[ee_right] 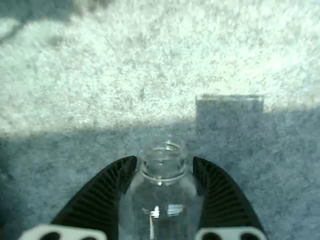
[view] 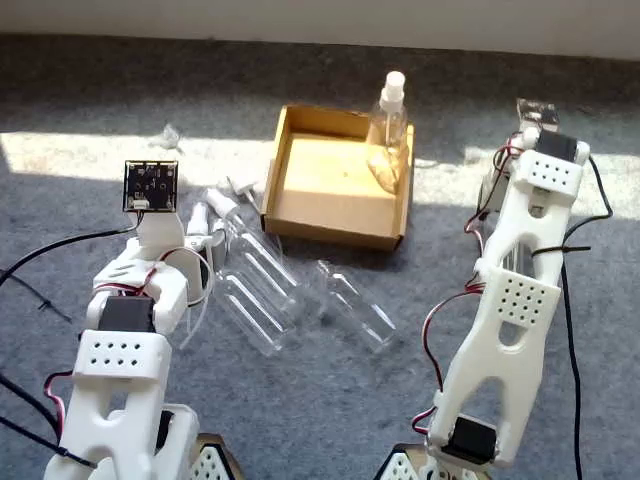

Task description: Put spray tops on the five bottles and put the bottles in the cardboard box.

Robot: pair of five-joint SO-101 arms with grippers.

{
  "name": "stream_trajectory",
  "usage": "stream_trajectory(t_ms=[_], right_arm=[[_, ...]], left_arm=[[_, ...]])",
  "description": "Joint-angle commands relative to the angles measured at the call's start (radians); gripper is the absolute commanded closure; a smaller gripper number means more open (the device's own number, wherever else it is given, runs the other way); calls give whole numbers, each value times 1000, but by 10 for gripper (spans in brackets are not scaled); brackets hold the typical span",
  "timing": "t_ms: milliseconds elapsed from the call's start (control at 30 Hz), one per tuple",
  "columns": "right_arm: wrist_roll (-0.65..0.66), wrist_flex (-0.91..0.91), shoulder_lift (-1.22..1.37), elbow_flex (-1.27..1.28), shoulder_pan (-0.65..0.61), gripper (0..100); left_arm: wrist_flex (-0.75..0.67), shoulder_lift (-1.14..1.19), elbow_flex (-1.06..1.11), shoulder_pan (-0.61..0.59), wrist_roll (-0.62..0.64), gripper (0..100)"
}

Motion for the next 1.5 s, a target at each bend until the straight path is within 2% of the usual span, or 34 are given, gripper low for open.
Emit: stream_trajectory(t_ms=[0, 133, 267, 400, 533, 667, 800, 900, 1000, 1167, 1333, 1400, 1467], right_arm=[[8, 56, -25, -262, 5, 943], [11, 56, -25, -424, 16, 955], [5, 58, -67, -437, 18, 956], [-141, 61, -186, -384, 19, 981], [-135, 59, -415, 19, -18, 993], [-61, 56, -668, 429, -81, 993], [-5, 15, -906, 619, -131, 993], [26, -105, -1056, 743, -150, 993], [58, -240, -1194, 977, -156, 993], [69, -657, -1520, 1552, -171, 994], [118, -1030, -1945, 2176, -255, 995], [124, -1084, -2084, 2367, -275, 995], [124, -1090, -2195, 2434, -300, 995]], left_arm=[[-18, 2, -5, -2, -6, 796], [-18, 2, -5, -2, -6, 796], [-18, 2, -5, -2, -6, 796], [-15, 2, -8, -4, -8, 796], [-12, 1, -24, -13, -64, 797], [26, 7, -114, -127, -75, 797], [86, 65, -202, -202, -124, 797], [206, 225, -349, -199, -193, 797], [351, 440, -568, -199, -264, 796], [551, 757, -928, -197, -341, 793], [623, 990, -1145, -197, -368, 793], [631, 1072, -1202, -186, -368, 793], [646, 1152, -1257, -166, -368, 793]])
